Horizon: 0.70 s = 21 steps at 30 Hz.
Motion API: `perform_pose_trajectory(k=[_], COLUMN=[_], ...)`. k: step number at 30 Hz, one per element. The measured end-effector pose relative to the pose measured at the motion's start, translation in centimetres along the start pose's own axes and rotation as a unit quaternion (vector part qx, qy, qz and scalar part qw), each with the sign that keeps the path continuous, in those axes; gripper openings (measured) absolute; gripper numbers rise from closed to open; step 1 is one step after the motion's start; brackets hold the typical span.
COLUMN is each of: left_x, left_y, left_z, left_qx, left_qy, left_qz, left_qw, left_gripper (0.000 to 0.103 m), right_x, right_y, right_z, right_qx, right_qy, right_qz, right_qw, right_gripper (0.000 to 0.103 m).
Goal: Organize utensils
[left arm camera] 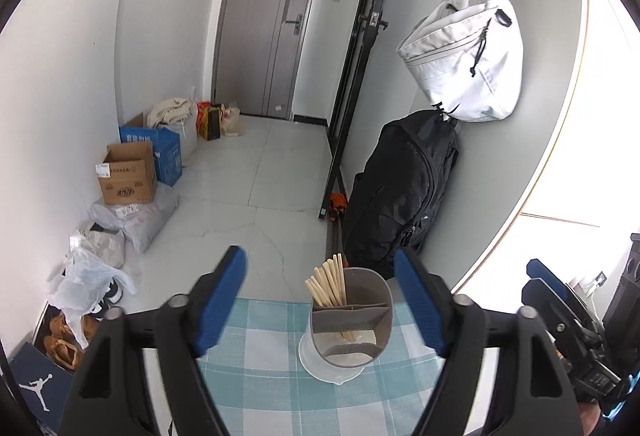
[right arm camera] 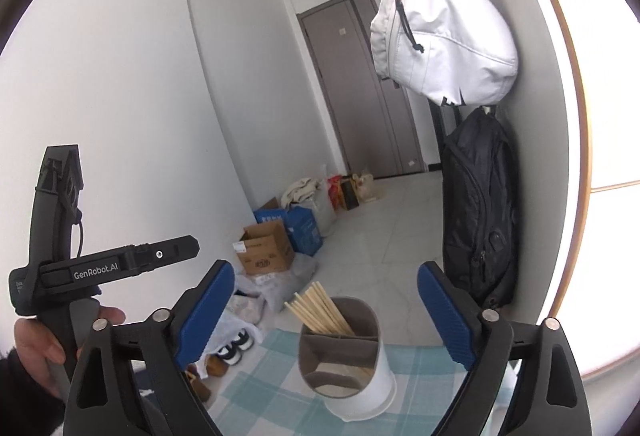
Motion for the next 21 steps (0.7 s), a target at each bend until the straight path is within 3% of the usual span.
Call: perform_pose_trajectory(k=[9,21], left_x=[-2.3,-2.1], left_y=[-0.1,-1.4], left_z=[2.3,7.2], left_qx=[0.014,0.01], left_qy=[0.043,0.059], left_qz=[-0.016,-0.038], left_qw=[0.9989,0.9975], left_gripper=[0.089,0.09], right_x=[-2.9,-4.0], right_y=[-0.9,-1.0], right_z=[2.3,7.2], right_qx=[-0.019,-0.047], right_qy=[0.032,0.039], right_qz=[0.0,0.012], right_qw=[0.999,0.998], right_gripper=[0.103,0.103])
Point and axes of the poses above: each gripper's, at about its wrist camera, not at the fingertips, and x roughly the way its jaws point, y to its right, z to its underside, the point moved 4 cm from there along x, roughly the way its jaws point, and after that the axes turned 5 degrees about x, right-handed, at the moved point
